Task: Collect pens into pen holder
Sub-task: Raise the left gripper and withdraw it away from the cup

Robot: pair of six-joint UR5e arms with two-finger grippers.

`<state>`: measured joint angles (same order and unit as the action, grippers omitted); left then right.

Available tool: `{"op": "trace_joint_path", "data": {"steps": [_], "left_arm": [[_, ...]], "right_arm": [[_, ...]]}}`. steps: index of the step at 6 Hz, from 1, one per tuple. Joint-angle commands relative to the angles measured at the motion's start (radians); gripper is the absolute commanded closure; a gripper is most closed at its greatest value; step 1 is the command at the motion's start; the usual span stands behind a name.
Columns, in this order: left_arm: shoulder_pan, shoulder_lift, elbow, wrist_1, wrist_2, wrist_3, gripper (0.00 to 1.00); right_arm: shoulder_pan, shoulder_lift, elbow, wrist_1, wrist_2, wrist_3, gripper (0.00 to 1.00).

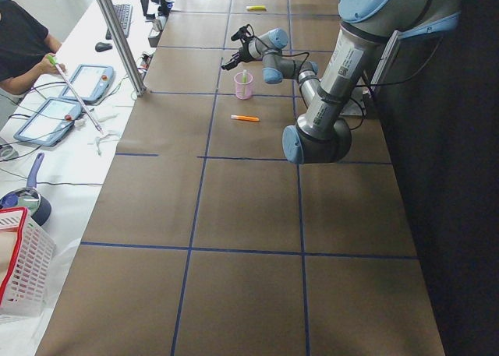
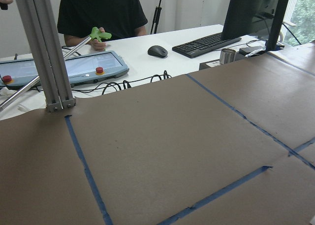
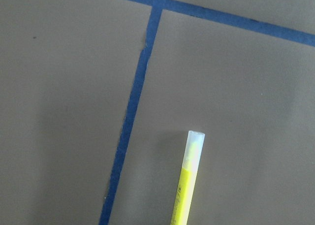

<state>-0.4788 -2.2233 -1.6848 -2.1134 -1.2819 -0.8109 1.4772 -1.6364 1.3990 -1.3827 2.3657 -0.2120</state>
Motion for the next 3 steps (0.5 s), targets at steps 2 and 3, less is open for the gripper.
{"op": "trace_joint_path", "data": {"steps": [2, 3], "left_arm": [[-0.303, 0.107, -0.010, 0.203, -0.546, -0.034, 0.00], [-0.445, 0.173, -0.009, 0.214, -0.785, -0.004, 0.00]], "right_arm": [[-0.011, 0.015, -0.057, 0.002, 0.001, 0.061, 0.00], [-0.027, 0.024, -0.090, 0.057, 0.000, 0.125, 0.00]]}}
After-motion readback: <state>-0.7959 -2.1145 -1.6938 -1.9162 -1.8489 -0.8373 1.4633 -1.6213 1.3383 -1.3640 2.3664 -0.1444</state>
